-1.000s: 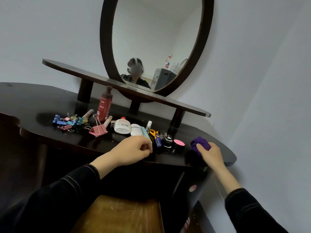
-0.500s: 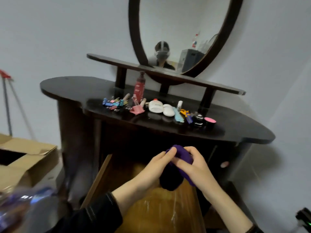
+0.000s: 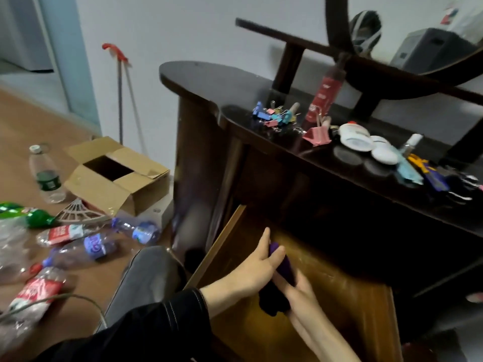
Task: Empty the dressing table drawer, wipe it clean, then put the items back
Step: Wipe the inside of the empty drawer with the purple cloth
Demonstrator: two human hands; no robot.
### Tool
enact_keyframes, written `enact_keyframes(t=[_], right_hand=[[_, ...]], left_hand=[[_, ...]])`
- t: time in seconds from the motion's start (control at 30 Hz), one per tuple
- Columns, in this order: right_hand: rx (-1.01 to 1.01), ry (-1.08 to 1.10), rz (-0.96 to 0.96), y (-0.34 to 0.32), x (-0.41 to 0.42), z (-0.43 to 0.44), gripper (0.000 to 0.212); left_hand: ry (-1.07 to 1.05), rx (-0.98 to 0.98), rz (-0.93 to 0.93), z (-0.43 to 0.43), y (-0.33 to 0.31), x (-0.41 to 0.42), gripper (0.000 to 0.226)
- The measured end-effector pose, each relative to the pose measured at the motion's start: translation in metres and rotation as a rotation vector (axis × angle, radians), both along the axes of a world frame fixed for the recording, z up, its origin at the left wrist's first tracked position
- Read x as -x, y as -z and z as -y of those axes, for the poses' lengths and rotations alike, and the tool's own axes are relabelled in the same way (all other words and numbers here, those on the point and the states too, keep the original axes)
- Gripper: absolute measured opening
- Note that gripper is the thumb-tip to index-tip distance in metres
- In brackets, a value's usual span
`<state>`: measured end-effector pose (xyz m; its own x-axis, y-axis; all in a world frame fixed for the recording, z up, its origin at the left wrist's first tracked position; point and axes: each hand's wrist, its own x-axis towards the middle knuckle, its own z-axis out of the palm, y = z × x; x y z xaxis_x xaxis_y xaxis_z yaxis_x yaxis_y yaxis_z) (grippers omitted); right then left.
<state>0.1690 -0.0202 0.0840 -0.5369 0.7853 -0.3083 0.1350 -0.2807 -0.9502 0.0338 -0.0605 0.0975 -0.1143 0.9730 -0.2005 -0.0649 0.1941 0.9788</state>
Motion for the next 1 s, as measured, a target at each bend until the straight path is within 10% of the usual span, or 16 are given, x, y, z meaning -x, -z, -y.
enact_keyframes(t=[0.27, 0.43, 0.7, 1.0], right_hand=[[-0.363, 0.023, 0.41, 0.044, 0.009, -0.07, 0.048], [-0.631, 0.074, 0.686, 0.068, 0.046, -0.119, 0.05], [-1.206, -0.189, 1.128, 0.101, 0.067, -0.119, 0.047], [-0.941, -0.106, 0.999, 0.089, 0.122, -0.146, 0.036]], left_hand=[[-0.437, -0.281, -0.94, 0.006, 0.01, 0.087, 0.022], [-0.309, 0.084, -0.75, -0.024, 0.042, 0.102, 0.031], [-0.391, 0.092, -0.853, -0.034, 0.065, 0.096, 0.035], [-0.374, 0.136, -0.848, -0.033, 0.057, 0.095, 0.031]])
